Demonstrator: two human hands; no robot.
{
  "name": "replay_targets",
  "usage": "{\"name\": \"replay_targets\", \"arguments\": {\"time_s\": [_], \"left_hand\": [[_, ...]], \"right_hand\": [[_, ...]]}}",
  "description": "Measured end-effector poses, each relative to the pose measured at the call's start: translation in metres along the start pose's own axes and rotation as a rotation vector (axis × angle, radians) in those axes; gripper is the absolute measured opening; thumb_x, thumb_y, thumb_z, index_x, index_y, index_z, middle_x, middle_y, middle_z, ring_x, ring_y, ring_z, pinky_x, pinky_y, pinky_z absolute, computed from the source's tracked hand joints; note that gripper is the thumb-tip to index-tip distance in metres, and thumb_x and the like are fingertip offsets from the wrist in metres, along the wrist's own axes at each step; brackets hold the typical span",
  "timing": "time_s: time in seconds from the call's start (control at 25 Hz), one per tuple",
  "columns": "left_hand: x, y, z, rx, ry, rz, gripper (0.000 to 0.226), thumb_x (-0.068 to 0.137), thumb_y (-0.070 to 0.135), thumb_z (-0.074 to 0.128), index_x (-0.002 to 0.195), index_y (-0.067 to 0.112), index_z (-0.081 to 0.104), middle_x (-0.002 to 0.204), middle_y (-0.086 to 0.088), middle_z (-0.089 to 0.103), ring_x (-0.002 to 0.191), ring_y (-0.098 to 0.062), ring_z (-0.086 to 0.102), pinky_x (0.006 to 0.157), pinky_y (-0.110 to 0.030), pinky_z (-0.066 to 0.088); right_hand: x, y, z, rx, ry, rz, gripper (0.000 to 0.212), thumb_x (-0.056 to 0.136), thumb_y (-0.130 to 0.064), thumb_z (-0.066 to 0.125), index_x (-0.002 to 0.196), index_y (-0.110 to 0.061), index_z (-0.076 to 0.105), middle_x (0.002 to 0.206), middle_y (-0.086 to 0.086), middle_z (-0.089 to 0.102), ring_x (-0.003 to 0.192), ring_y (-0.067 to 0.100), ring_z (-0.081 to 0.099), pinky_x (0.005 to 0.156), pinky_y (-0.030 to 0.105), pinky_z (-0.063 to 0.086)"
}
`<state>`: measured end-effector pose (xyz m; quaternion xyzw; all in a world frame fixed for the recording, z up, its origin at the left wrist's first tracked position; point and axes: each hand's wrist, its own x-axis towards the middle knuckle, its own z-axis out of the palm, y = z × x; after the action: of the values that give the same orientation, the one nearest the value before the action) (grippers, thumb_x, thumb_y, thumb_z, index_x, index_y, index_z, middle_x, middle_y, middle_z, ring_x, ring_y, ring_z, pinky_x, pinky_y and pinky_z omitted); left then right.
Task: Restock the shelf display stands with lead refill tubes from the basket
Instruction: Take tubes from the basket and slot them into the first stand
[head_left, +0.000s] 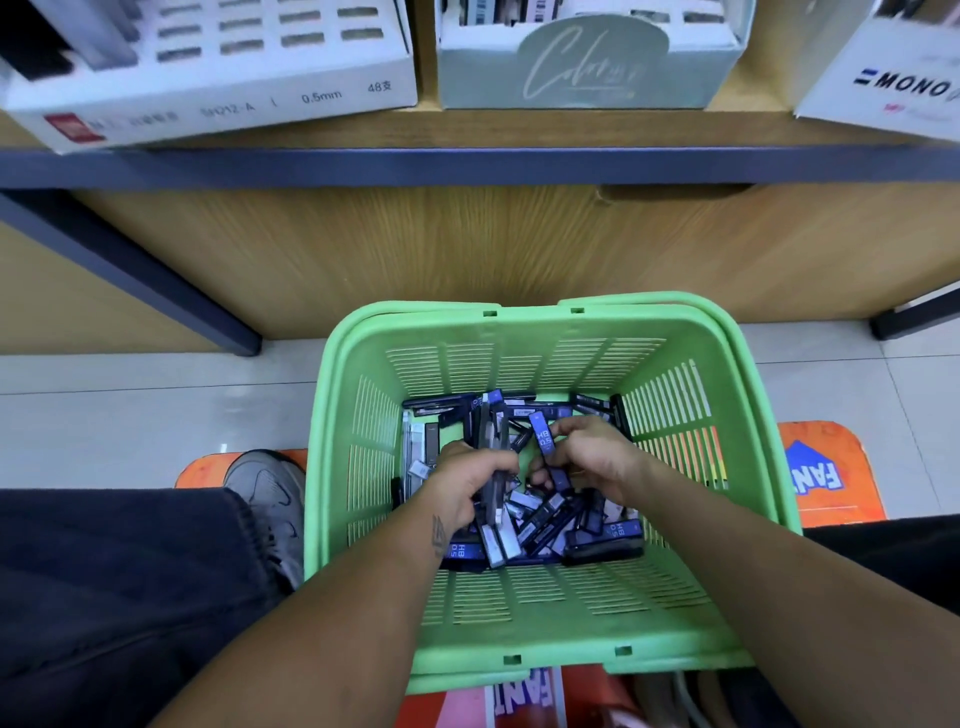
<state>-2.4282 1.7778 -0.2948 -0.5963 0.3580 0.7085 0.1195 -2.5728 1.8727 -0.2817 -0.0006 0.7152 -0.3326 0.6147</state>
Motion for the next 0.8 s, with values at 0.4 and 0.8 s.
{"name": "replay_targets", "arguments": {"time_s": [0.4, 0.8], "left_hand": [[-0.064, 0.033, -0.012, 0.082, -0.179, 0.149, 0.015, 0.077, -0.004, 0.070, 0.092, -0.004, 0.066, 0.072, -0.012, 0.067, 0.057, -0.017, 0.063, 0.049, -0.025, 0.049], [-0.105, 0.044, -0.002, -0.127, -0.089, 0.290, 0.031, 0.075, -0.004, 0.073, 0.104, -0.009, 0.065, 0.078, -0.011, 0.067, 0.063, -0.019, 0.064, 0.056, -0.029, 0.054]], "right_hand": [[-0.054, -0.057, -0.024, -0.373, -0.099, -0.147, 0.012, 0.090, 0.010, 0.061, 0.097, 0.001, 0.057, 0.077, 0.017, 0.068, 0.056, 0.016, 0.057, 0.048, 0.026, 0.043], [-0.107, -0.061, -0.023, -0.466, -0.252, -0.004, 0.036, 0.083, -0.009, 0.080, 0.109, 0.002, 0.059, 0.099, 0.014, 0.071, 0.071, 0.015, 0.062, 0.059, 0.023, 0.043]]}}
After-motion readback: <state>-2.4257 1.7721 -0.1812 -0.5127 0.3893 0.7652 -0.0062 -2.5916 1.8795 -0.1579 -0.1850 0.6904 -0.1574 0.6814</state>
